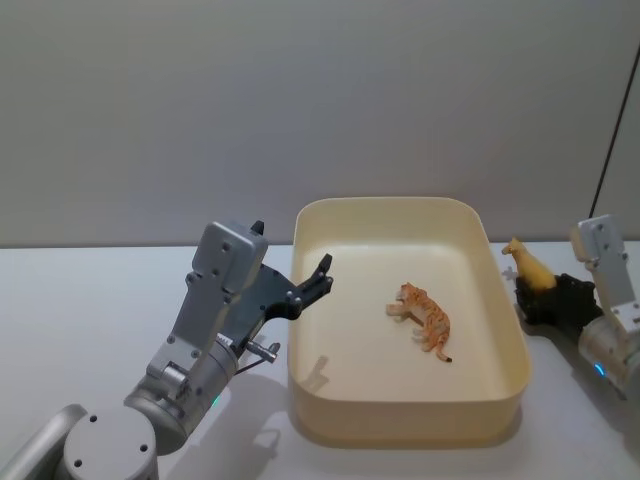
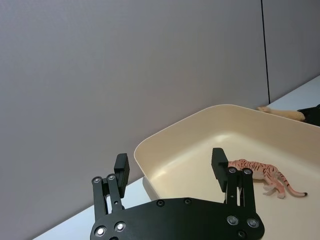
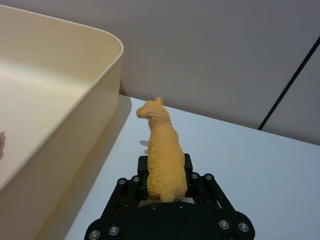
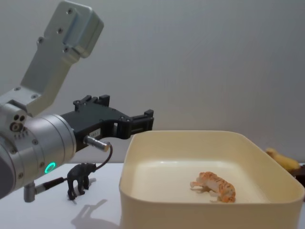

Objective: Pick up the toy alternately with two hands and place it into the central storage box.

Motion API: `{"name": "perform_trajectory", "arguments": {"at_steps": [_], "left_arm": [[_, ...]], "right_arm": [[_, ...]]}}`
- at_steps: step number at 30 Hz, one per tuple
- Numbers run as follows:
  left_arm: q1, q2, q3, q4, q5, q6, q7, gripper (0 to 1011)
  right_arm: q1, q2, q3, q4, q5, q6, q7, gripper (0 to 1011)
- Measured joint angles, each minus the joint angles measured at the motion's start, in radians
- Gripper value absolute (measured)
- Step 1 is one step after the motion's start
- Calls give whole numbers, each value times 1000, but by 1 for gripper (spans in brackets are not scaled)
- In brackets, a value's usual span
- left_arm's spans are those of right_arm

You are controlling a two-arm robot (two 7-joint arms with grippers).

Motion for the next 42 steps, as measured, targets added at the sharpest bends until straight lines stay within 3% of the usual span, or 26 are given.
{"name": "perform_trajectory", "arguments": {"at_steps": [3, 15, 23, 33, 42], "left_arm": [[0, 0, 0, 0, 0, 0, 0, 1001], [0, 0, 0, 0, 0, 0, 0, 1001], [0, 0, 0, 0, 0, 0, 0, 1001], [0, 0, 0, 0, 0, 0, 0, 1001], [0, 0, 0, 0, 0, 0, 0, 1002]], "right_arm": [[-14, 6, 5, -19, 1, 1, -1, 321], [-133, 59, 44, -210, 35, -10, -10, 318], [-194, 86, 66, -355, 88, -25, 15, 318], [-204, 92, 70, -442, 144, -17, 103, 319], [-141, 57, 42, -416, 160, 13, 208, 319]]}}
